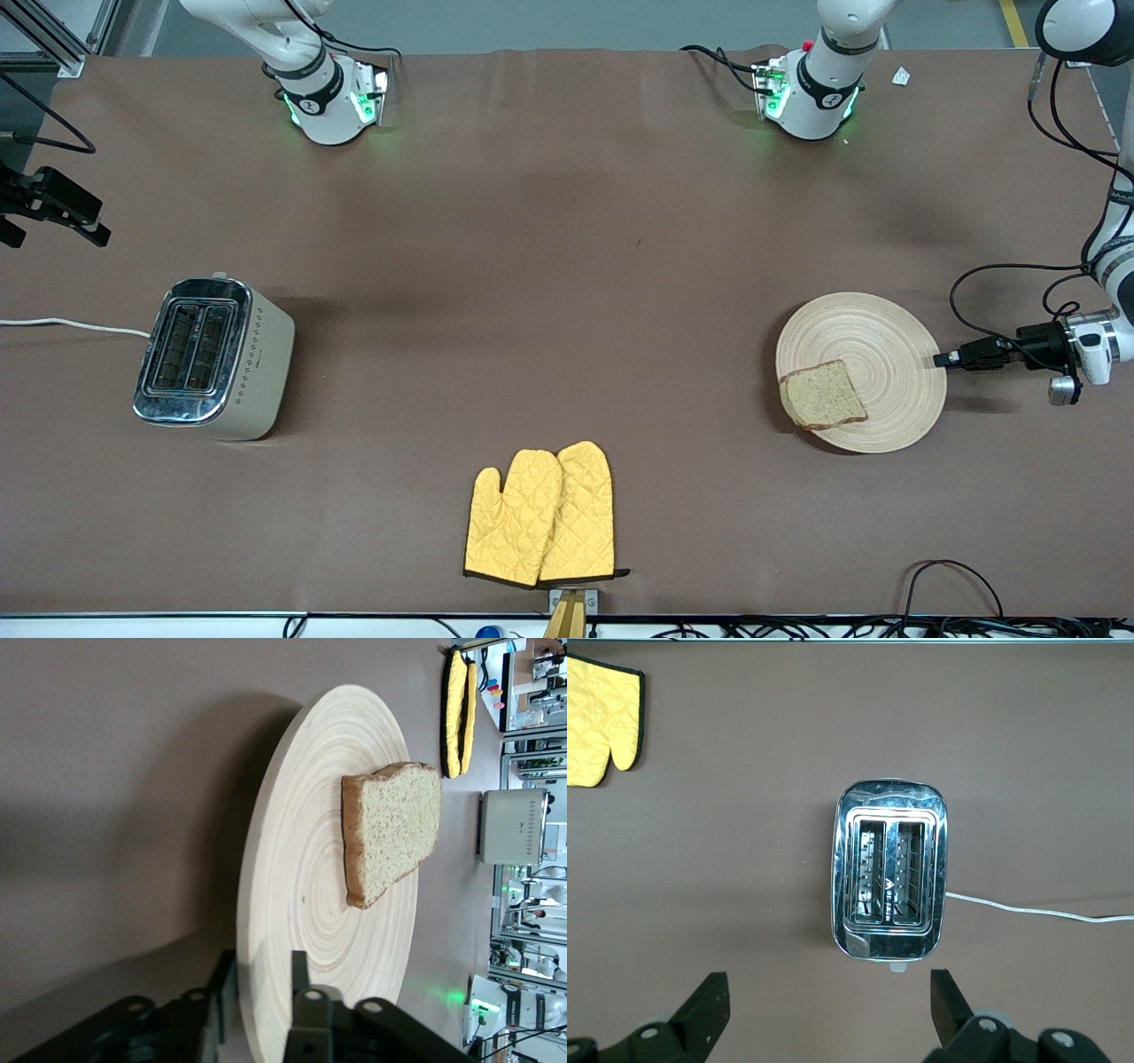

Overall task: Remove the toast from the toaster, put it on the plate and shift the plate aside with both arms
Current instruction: 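Open the left gripper and release the plate rim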

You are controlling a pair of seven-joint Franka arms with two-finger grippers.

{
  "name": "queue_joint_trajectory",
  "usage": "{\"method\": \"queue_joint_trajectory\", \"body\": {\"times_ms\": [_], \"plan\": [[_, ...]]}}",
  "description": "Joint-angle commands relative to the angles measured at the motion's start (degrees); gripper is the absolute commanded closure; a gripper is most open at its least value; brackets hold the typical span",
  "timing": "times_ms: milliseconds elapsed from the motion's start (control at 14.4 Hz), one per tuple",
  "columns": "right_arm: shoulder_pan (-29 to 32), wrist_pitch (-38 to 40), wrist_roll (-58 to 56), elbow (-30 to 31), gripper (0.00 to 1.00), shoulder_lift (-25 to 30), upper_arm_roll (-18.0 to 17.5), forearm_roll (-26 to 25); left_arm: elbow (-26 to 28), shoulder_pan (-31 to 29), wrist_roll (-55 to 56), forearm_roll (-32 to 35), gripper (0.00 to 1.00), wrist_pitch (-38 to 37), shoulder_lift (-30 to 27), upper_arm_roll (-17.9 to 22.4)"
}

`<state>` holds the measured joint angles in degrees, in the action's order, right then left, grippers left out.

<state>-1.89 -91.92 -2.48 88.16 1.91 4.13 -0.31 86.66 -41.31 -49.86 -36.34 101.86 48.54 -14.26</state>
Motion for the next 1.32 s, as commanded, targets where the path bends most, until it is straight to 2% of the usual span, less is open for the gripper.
{"method": "queue_joint_trajectory", "body": {"times_ms": [0,279,488,697,905,1045,1254], "plan": [[0.31,0.16,0.81,0.88,0.0,1.08,-0.44,0.14,-4.3,0.7,0.46,2.93,0.0,-1.75,-0.37,-0.94],[0.31,0.16,0.81,0.88,0.0,1.08,-0.44,0.14,-5.8,2.55,6.77,7.32,0.0,-1.75,-7.57,-2.87],[0.31,0.25,0.81,0.88,0.0,1.08,-0.44,0.14,-5.63,2.99,14.76,13.82,0.0,-1.75,-14.06,-7.43],[0.31,0.34,0.81,0.88,0.0,1.08,-0.44,0.14,-5.19,2.99,24.07,20.32,0.0,-1.84,-21.1,-13.41],[0.31,0.34,0.81,0.88,0.0,1.08,-0.44,0.14,-5.28,2.99,36.88,28.84,0.0,-4.9,-26.82,-21.66],[0.31,0.43,0.81,0.96,0.0,1.08,-0.44,0.14,-5.28,2.99,48.13,33.94,0.0,-7.09,-29.63,-27.64],[0.31,0.34,0.81,0.96,0.0,1.08,-0.44,0.14,-5.36,2.99,56.25,41.24,0.0,-9.22,-33.06,-34.85]]}}
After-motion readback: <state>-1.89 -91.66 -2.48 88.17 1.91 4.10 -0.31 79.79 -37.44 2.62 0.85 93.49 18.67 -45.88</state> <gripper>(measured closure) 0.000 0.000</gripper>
